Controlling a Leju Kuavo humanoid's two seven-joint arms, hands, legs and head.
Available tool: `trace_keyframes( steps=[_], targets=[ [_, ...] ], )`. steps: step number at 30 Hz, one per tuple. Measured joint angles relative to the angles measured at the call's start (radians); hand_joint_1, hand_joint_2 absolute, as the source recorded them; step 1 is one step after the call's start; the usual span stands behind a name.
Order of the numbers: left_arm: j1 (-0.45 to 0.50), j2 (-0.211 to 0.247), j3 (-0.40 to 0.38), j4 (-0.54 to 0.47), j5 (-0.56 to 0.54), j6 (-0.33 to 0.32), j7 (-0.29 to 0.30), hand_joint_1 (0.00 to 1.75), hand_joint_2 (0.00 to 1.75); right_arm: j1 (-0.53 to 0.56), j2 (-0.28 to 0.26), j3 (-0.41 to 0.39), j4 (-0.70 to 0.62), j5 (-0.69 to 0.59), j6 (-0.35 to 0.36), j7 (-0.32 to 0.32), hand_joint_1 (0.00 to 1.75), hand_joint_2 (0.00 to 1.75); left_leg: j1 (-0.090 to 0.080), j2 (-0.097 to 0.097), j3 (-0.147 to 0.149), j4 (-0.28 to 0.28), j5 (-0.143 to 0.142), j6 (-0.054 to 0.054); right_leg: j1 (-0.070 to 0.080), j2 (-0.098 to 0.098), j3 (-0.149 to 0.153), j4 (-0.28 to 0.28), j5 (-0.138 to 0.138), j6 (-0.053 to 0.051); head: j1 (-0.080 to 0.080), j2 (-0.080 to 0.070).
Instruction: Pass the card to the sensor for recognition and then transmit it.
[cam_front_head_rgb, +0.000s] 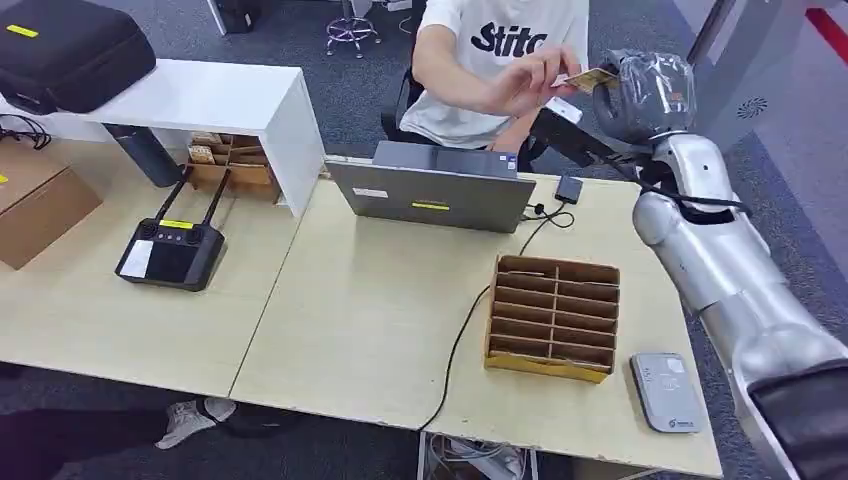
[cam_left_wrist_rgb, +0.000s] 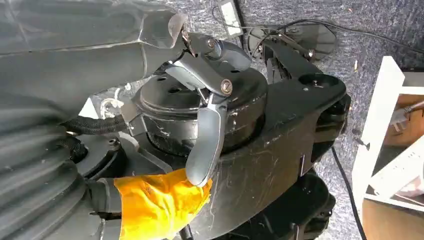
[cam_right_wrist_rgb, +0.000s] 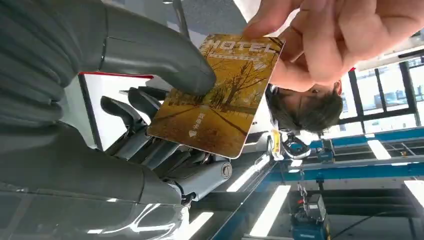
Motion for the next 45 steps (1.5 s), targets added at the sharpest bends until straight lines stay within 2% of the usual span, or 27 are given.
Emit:
trace_keyframes(
  steps=[4,6,10,12,13,17,21,23,28,33,38,45],
  targets=[
    [0.001,0.001,0.0,-0.002,0.004,0.0,-0.017,0.0,1.75,0.03,0.0,-0.032,-0.049,-0.063,-0.006,-0.035,1.75,1.75,0.0,0.0,0.0,0.0,0.0,-0.001,0.0,0.0,0.0,0.0,0.0,0.0,0.0,0.0],
    [0.005,0.001,0.001,-0.016,0.009,0.015,-0.026,0.0,1.75,0.085,-0.003,-0.065,-0.118,-0.147,-0.022,-0.084,1.75,1.75,0.001,0.0,0.0,0.0,0.0,-0.001,0.001,0.0,0.0,0.0,0.0,0.0,0.001,0.0],
    [0.029,0.009,0.002,-0.073,0.025,0.087,-0.036,0.0,1.75,0.288,-0.006,-0.176,-0.358,-0.34,-0.08,-0.188,1.75,1.75,0.001,-0.001,0.0,0.0,-0.001,0.0,0.001,-0.001,0.0,0.0,-0.001,0.0,0.001,0.0],
    [0.038,0.014,0.002,-0.09,0.026,0.1,-0.038,0.0,1.75,0.349,-0.006,-0.198,-0.407,-0.367,-0.082,-0.199,1.75,1.75,0.001,-0.002,0.0,0.0,-0.001,0.0,0.001,-0.001,0.0,-0.001,-0.001,0.001,0.0,0.0],
    [0.045,0.024,0.002,-0.116,0.036,0.111,-0.044,0.0,1.75,0.412,-0.006,-0.235,-0.491,-0.402,-0.083,-0.212,1.75,1.75,0.001,-0.003,-0.001,0.0,-0.001,0.0,0.001,-0.002,0.0,-0.001,-0.002,0.001,0.0,0.0],
    [0.074,0.051,0.002,-0.175,0.074,0.145,-0.063,0.0,1.75,0.633,-0.006,-0.347,-0.688,-0.517,-0.078,-0.234,1.75,1.75,0.001,-0.003,-0.002,0.0,-0.003,0.001,0.001,-0.003,0.0,-0.001,-0.003,0.002,0.0,0.0],
    [0.099,0.074,0.0,-0.246,0.114,0.199,-0.086,0.0,1.75,0.827,-0.005,-0.452,-0.81,-0.579,-0.059,-0.241,1.75,1.75,0.0,-0.003,-0.003,-0.001,-0.004,0.001,0.0,-0.003,0.0,-0.001,-0.003,0.002,0.0,0.0],
    [0.105,0.084,-0.001,-0.271,0.119,0.208,-0.09,0.0,1.75,0.879,-0.005,-0.483,-0.843,-0.584,-0.054,-0.239,1.75,1.75,0.0,-0.001,-0.003,-0.001,-0.004,0.001,0.0,-0.002,-0.001,-0.001,-0.003,0.002,0.0,0.0],
    [0.111,0.094,-0.002,-0.314,0.161,0.234,-0.122,0.0,1.75,0.982,-0.005,-0.55,-0.874,-0.58,0.002,-0.158,1.75,1.75,0.0,-0.002,0.0,-0.001,-0.004,0.0,0.0,-0.002,0.0,-0.001,-0.003,0.002,0.0,0.0],
    [0.13,0.098,-0.002,-0.367,0.211,0.305,-0.159,0.0,1.75,1.123,-0.005,-0.628,-0.88,-0.602,0.067,-0.118,1.75,1.75,0.0,-0.002,-0.002,-0.001,-0.004,0.001,0.0,-0.002,0.0,-0.001,-0.003,0.002,0.0,0.0],
    [0.138,0.103,-0.002,-0.385,0.223,0.286,-0.169,0.0,1.75,1.233,0.01,-0.663,-0.896,-0.6,0.095,-0.087,1.75,1.75,0.0,-0.002,-0.002,-0.001,-0.005,0.001,0.0,-0.002,0.0,-0.001,-0.005,0.001,0.0,0.0],
    [0.145,0.108,-0.001,-0.394,0.223,0.288,-0.17,0.0,1.75,1.305,0.023,-0.666,-0.898,-0.592,0.103,-0.068,1.75,1.75,0.0,0.0,-0.001,-0.001,-0.005,0.0,0.0,-0.001,0.0,-0.001,-0.005,0.001,0.0,0.0]
  ],
)
